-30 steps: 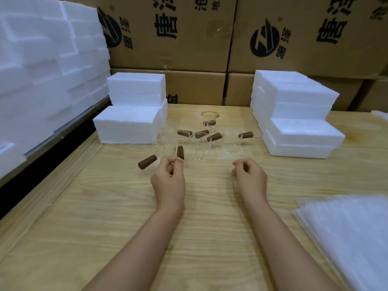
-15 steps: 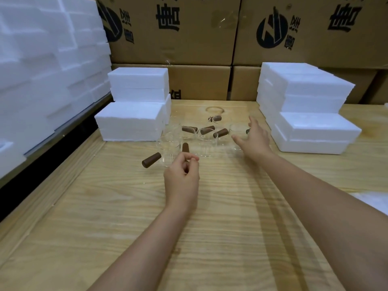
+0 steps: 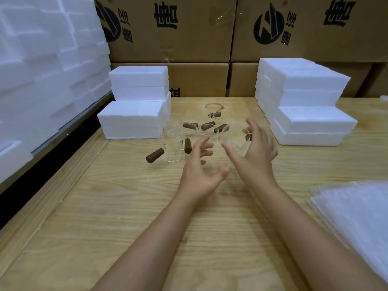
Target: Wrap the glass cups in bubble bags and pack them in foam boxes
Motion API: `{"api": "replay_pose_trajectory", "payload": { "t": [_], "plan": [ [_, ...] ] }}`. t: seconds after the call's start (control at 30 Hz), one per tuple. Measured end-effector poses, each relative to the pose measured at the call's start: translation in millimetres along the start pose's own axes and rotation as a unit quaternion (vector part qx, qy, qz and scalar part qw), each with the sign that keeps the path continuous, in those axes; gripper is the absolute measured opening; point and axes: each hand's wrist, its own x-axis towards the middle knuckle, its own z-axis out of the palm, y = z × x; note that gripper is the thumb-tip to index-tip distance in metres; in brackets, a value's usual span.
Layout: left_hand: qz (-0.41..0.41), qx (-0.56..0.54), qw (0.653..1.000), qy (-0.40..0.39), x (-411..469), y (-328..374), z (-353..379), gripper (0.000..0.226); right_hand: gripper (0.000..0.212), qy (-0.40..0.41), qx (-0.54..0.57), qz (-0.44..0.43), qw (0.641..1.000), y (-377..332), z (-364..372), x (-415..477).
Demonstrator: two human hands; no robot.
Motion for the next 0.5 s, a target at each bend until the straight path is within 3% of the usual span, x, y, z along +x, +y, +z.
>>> {"api": "replay_pose_trajectory", "payload": {
  "t": [0.07, 0.17, 0.37, 0.5],
  "plan": [
    [0.006, 0.014, 0.999, -0.042, -2, -2, -2, 0.095, 0.071, -0.017, 0.035, -0.013, 0.999, -13, -3, -19],
    [0.005, -0.003, 0.996, -0.089, -3, -4, -2, 0.101, 0.069, -0.026, 0.106, -0.027, 0.994, -21, -5, -39],
    [-0.046, -0.048, 0.997, -0.042, 2, -8, 3, 0.059, 0.064, -0.032, 0.082, -0.076, 0.993, -19, 1, -50],
    [-0.037, -0.026, 0.998, -0.042, 4, -12, 3, 0.052, 0.062, -0.031, 0.082, -0.061, 0.994, -17, 3, -48]
  ]
}}
